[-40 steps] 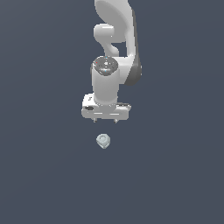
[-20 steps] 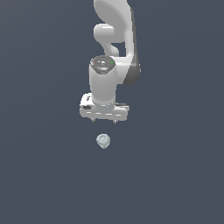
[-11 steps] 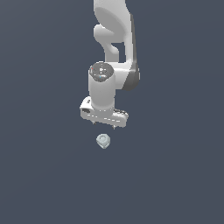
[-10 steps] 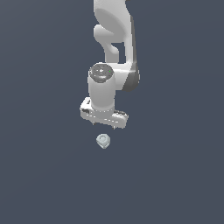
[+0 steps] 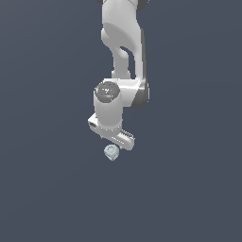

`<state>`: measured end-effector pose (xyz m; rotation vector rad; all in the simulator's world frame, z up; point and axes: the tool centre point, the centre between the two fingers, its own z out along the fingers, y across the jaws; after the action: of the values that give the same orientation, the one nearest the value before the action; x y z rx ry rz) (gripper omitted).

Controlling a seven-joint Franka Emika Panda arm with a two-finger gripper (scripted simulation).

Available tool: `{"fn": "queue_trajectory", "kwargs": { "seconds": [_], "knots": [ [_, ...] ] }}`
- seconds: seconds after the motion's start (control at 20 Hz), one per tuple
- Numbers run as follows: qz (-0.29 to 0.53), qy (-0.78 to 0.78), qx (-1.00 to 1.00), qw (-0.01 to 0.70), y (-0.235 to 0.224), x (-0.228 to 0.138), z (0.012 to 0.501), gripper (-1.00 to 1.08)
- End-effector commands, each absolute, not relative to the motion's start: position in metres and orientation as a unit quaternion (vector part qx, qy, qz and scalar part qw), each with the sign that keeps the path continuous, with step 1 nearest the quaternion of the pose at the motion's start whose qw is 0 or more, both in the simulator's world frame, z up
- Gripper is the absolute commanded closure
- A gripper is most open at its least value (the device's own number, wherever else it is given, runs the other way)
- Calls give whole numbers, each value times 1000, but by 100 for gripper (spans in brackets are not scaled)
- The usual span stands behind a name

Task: Pick up the object and move it to a goal position.

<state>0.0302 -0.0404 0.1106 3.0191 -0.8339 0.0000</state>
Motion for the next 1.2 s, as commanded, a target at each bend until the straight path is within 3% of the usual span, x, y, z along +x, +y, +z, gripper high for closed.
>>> {"fn": "queue_trajectory", "kwargs": {
  "seconds": [0.0,0.8,1.15],
  "knots": [
    [0,-295,956,3,-41,34,104,-92],
    [0,-354,935,0,-42,40,89,-92],
    [0,-356,935,0,-42,39,59,-92]
  ]
}}
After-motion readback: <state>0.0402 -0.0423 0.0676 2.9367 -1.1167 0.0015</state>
